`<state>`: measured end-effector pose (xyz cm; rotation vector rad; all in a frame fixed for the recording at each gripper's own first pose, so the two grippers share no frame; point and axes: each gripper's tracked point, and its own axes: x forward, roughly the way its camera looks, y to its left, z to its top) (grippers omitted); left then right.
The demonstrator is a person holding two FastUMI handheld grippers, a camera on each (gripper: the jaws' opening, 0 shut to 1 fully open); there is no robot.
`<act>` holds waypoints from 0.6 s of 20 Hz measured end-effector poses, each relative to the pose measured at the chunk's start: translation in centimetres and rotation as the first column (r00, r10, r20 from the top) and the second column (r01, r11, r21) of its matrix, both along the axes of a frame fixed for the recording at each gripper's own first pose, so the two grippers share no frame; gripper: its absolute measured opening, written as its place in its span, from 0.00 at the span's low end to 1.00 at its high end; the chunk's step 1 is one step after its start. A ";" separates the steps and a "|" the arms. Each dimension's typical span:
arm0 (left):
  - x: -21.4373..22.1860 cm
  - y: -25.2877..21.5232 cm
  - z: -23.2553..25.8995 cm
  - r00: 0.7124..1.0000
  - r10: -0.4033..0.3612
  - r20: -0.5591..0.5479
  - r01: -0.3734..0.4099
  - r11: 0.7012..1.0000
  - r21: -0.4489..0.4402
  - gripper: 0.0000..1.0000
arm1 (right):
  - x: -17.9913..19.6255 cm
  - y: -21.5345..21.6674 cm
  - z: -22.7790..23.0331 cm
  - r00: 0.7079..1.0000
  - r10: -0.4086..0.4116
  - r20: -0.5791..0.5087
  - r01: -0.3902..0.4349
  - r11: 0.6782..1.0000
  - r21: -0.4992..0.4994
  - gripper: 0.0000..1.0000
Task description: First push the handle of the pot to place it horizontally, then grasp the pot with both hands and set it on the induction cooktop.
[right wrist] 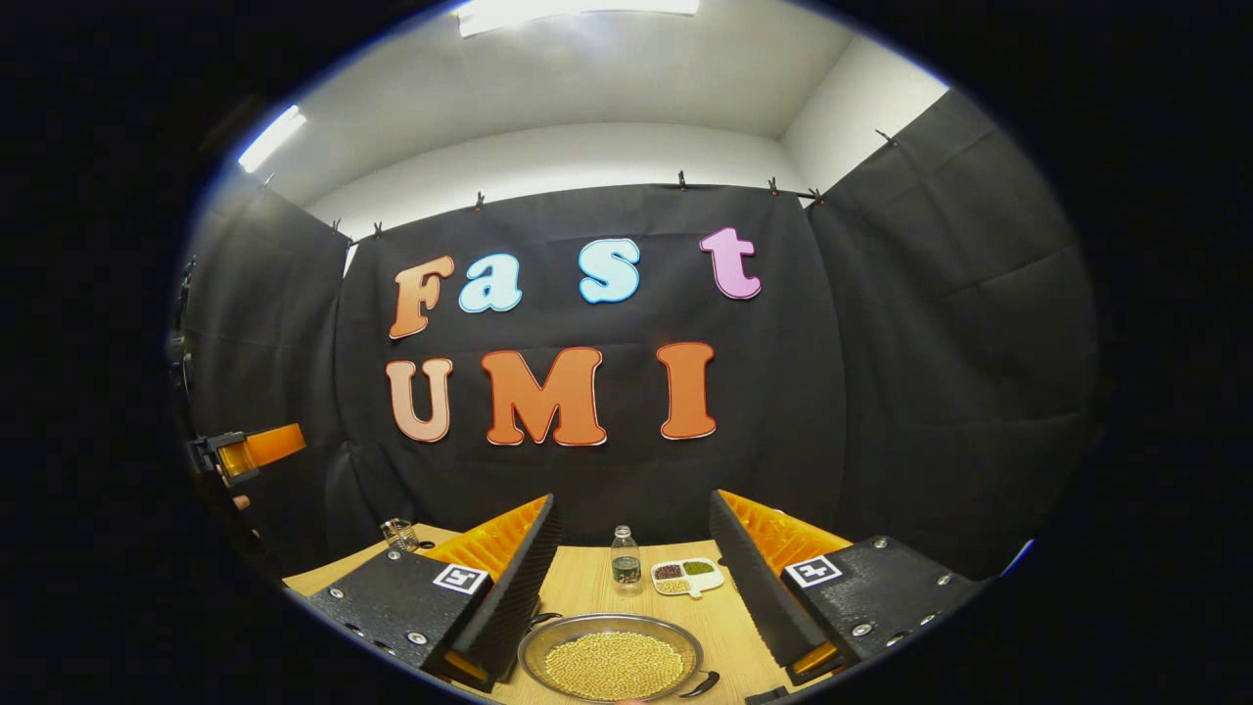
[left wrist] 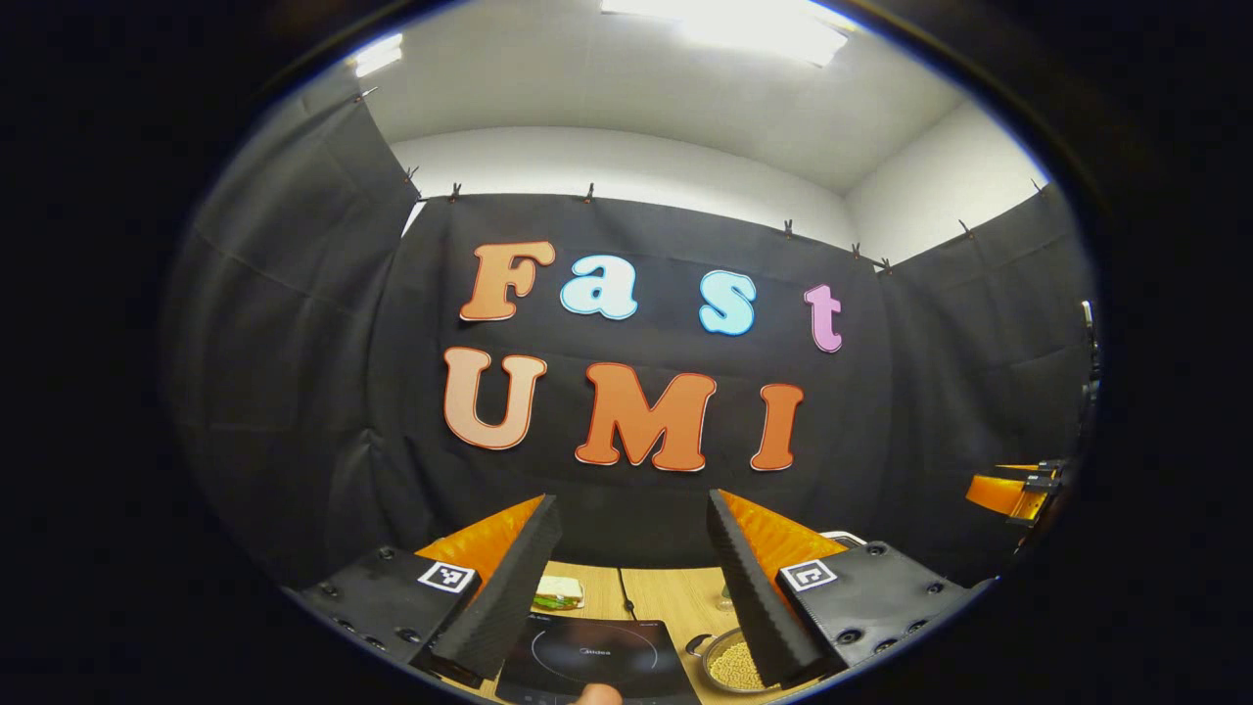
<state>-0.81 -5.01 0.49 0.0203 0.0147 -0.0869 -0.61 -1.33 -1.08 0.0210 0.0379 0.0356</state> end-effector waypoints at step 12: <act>-0.4 -0.2 -0.8 1.000 -0.003 -0.020 0.003 1.000 -0.001 0.98 | 0.0 0.1 -1.8 0.999 0.024 -0.035 -0.024 1.000 0.017 0.67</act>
